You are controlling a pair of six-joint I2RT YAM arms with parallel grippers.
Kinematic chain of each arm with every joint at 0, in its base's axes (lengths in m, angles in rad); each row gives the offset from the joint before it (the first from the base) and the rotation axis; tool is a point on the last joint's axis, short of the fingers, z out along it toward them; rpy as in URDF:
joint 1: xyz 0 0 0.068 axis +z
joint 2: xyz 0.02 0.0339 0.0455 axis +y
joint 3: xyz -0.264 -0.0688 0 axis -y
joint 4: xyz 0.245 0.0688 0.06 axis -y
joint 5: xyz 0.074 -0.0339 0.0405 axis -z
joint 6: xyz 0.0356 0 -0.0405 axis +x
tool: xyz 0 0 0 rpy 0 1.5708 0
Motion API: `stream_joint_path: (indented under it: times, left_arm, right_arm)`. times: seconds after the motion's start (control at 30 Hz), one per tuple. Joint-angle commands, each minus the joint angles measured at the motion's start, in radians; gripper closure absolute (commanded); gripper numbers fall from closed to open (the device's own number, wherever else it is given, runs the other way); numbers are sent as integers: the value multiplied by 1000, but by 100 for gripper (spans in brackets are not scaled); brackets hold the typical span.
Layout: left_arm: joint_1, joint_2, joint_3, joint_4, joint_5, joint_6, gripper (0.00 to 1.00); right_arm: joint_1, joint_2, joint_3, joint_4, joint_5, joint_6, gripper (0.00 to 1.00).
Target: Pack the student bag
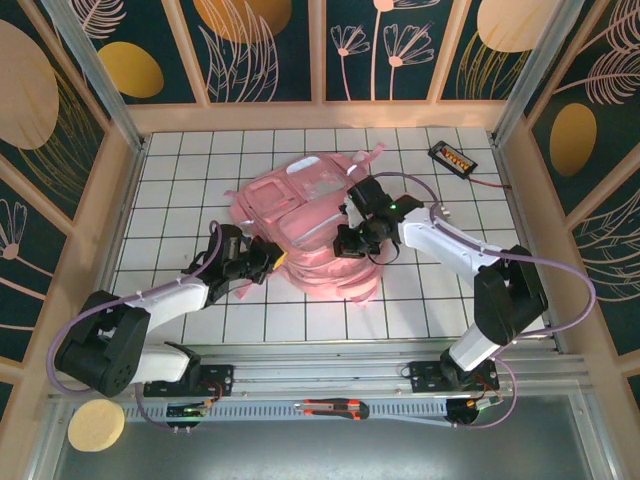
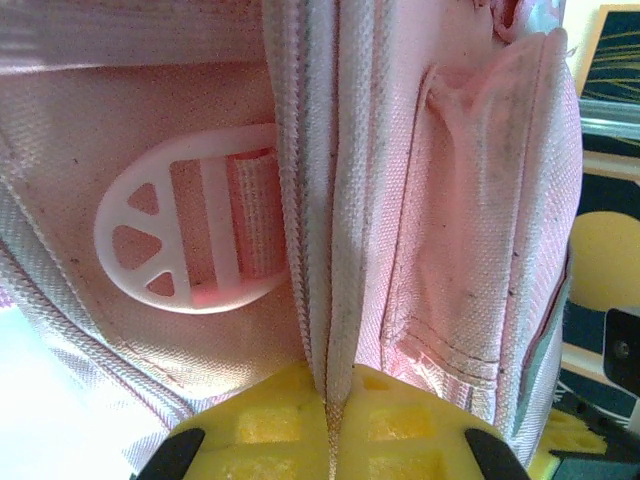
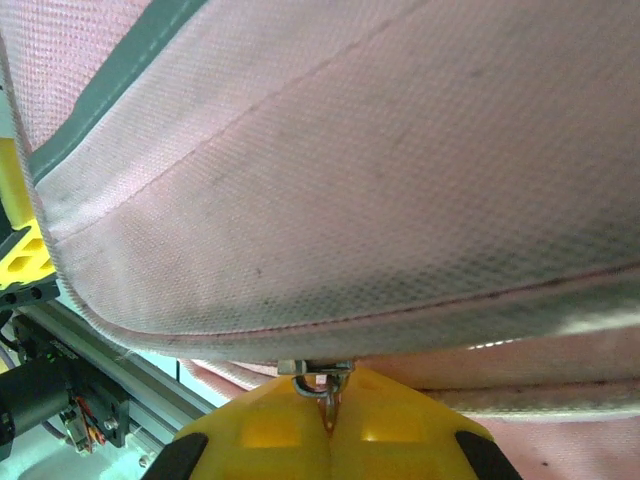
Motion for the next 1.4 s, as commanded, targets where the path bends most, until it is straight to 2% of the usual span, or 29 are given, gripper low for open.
stream_joint_path:
  times: [0.0,0.23,0.37,0.6,0.63,0.67,0.73,0.83,0.93,1.03,1.13,1.23,1.37]
  left_arm:
    - [43,11,36,-81,-35,75,100]
    - [156,54,111,-180,-7,190,100]
    - [217,117,220,-262,6,280,100]
    - [256,245,388,-327,14,348,100]
    - [260,246,392,-327,14,345,86]
    - [263,241,391,-327,11,340,66]
    - [273,217,375,-324,11,328,46]
    - [287,131,320,-321,9,297,3]
    - [289,9,247,-327,-2,239,1]
    - [284,-148,128,-255,20,87,1]
    - [225,-289,27,-188,-19,-67,2]
    - [126,-330,-25,-107,-84,-191,3]
    - [18,-303,-77,33,-165,-320,15]
  right_arm:
    - [-15,-16,-4,-46,-29,-52,100]
    - [-33,-18,-21,-49,-36,-82,100]
    - [-29,-17,-26,-33,-71,-74,100]
    - [63,54,8,46,-98,3,100]
    - [72,73,22,52,-99,17,100]
    - [78,95,41,62,-102,36,100]
    - [83,131,76,76,-114,73,100]
    - [90,173,135,97,-142,119,100]
    - [109,204,199,86,-157,124,100]
    - [134,225,247,56,-166,107,100]
    - [155,227,252,41,-167,98,100]
    - [170,225,248,45,-171,100,100]
    - [191,229,275,49,-172,113,100]
